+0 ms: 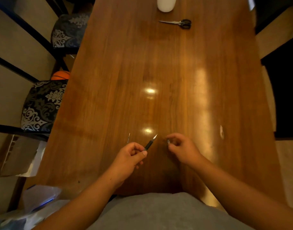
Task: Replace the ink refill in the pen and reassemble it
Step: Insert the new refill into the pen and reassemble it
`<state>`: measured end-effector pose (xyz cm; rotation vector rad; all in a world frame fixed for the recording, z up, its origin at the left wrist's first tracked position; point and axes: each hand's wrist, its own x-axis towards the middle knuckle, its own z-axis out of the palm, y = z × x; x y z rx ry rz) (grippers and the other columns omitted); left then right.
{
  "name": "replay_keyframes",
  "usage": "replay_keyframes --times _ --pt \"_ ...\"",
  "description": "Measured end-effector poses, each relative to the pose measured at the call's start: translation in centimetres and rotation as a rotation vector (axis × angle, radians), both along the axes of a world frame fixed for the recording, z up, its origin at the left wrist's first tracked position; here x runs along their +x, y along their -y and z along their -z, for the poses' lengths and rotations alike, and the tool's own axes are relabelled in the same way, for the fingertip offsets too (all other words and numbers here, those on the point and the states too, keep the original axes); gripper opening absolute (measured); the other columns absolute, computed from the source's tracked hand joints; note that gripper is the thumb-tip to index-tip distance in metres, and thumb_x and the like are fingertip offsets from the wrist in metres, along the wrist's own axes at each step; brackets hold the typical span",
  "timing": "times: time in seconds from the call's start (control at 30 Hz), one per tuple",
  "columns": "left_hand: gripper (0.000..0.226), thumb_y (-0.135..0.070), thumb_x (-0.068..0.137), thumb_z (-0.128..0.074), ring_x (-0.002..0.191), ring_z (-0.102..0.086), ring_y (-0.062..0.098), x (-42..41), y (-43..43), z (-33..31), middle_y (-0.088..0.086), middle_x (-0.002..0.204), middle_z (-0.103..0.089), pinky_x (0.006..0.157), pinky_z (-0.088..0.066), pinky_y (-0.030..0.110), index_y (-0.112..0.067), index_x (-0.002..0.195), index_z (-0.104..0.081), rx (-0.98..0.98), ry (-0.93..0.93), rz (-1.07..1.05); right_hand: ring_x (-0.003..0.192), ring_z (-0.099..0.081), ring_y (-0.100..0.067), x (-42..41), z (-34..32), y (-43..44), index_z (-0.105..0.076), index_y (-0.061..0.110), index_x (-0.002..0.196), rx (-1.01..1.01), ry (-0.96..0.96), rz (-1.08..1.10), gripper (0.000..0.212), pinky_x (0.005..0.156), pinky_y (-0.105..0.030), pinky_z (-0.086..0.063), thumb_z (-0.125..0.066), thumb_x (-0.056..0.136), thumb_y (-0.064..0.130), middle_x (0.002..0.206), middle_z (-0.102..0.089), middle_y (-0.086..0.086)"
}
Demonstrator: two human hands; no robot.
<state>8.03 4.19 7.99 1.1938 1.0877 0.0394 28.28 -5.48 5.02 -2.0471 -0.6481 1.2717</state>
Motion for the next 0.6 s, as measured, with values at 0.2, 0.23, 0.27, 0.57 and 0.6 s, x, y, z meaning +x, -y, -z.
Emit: replay_keyframes --times 0.2,0.23,0.27,0.57,0.6 --pt "0.007 -0.015 0.09 -0.065 0.062 -0.06 0.005 4.4 2.5 -1.2 -0.002 0.076 -0.068 0.054 -0.046 0.018 -0.021 0.088 -0.064 0.006 0.08 0.1 0.058 -0.067 -0.012 4.1 -4.5 2.8 -0.061 0.011 0.104 0.21 -0.335 0.514 0.021 0.048 -0.022 -0.048 -0.064 0.086 0.0 0.075 -0.073 -0.008" --pt "0.007 -0.015 0.09 -0.065 0.062 -0.06 0.005 5.1 2.9 -1.4 0.0 0.077 -0.068 0.053 -0.046 0.018 -0.022 0.088 -0.065 0.008 0.092 0.112 0.059 -0.068 -0.012 4.6 -5.1 3.2 -0.061 0.012 0.102 0.236 -0.345 0.525 0.02 0.049 -0.023 -0.048 -0.064 0.086 0.001 0.077 -0.073 -0.008" --pt "0.006 -0.016 0.089 -0.065 0.062 -0.06 0.005 5.6 3.3 -1.6 -0.001 0.077 -0.068 0.053 -0.046 0.017 -0.022 0.088 -0.065 0.012 0.101 0.124 0.06 -0.067 -0.012 4.9 -5.6 3.6 -0.062 0.014 0.099 0.258 -0.348 0.527 0.018 0.05 -0.023 -0.047 -0.064 0.086 0.001 0.077 -0.073 -0.007" --pt "0.014 -0.014 0.088 -0.067 0.06 -0.06 0.005 8.6 5.4 -2.3 -0.006 0.068 -0.066 0.052 -0.046 0.015 -0.027 0.082 -0.067 0.044 0.135 0.172 0.061 -0.066 -0.01 6.5 -7.0 6.2 -0.063 0.02 0.097 0.376 -0.331 0.542 0.018 0.052 -0.023 -0.044 -0.064 0.087 0.005 0.079 -0.075 -0.002" --pt "0.015 -0.015 0.088 -0.067 0.061 -0.06 0.005 8.7 5.6 -2.3 -0.006 0.069 -0.066 0.052 -0.046 0.016 -0.028 0.082 -0.067 0.043 0.136 0.174 0.061 -0.066 -0.01 6.6 -7.1 6.3 -0.064 0.021 0.096 0.38 -0.327 0.534 0.019 0.053 -0.024 -0.044 -0.065 0.086 0.005 0.079 -0.074 -0.002"
